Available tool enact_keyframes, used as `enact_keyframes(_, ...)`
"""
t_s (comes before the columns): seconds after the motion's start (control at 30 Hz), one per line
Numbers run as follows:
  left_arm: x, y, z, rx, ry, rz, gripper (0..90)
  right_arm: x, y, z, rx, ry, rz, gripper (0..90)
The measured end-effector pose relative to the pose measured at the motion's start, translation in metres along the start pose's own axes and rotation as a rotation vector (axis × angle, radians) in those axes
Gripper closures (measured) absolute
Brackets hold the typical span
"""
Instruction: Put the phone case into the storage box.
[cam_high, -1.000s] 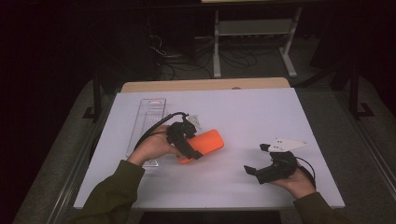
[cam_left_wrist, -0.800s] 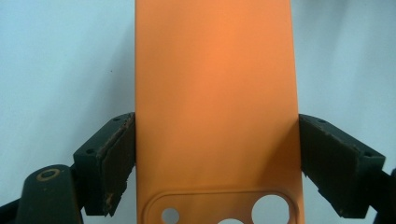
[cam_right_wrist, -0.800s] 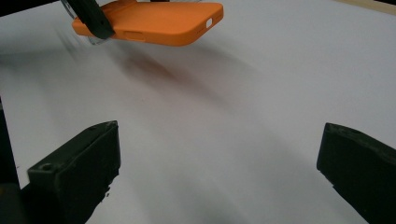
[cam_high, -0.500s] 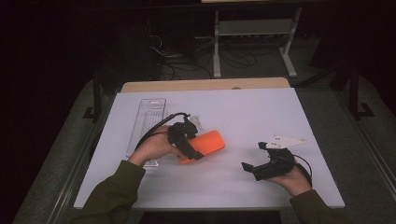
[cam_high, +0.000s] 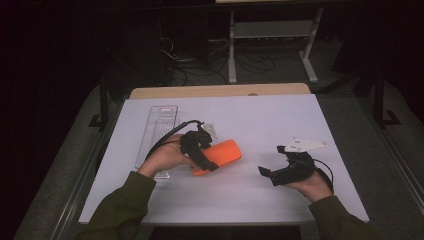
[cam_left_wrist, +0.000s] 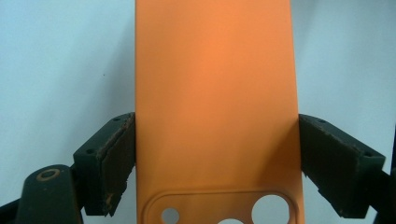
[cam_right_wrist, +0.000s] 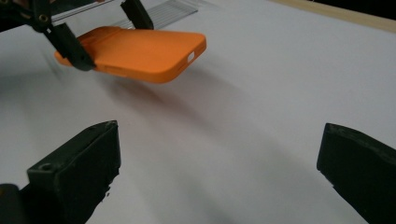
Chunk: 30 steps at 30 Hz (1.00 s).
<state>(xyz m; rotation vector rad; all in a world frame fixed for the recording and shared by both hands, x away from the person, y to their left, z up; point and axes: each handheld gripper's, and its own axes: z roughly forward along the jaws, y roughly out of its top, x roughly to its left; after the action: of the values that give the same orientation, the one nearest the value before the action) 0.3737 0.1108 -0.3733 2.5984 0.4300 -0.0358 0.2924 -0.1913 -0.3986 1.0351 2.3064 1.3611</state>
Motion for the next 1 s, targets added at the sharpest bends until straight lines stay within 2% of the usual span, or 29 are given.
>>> enact_keyframes(0.27, 0.0, 0.0, -0.001, -0.004, 0.001, -0.004, 15.5, -0.002, 0.008, 0.009, -0.018, -0.003, -0.007, 0.0)
enact_keyframes(0.5, 0.0, 0.0, -0.001, -0.004, 0.006, -0.004, 15.5, -0.003, 0.013, 0.015, -0.039, 0.003, 0.009, 0.0)
enact_keyframes(1.0, 0.0, 0.001, 0.001, -0.002, 0.006, -0.012, 15.5, -0.004, 0.026, 0.034, -0.059, 0.005, -0.005, 0.0)
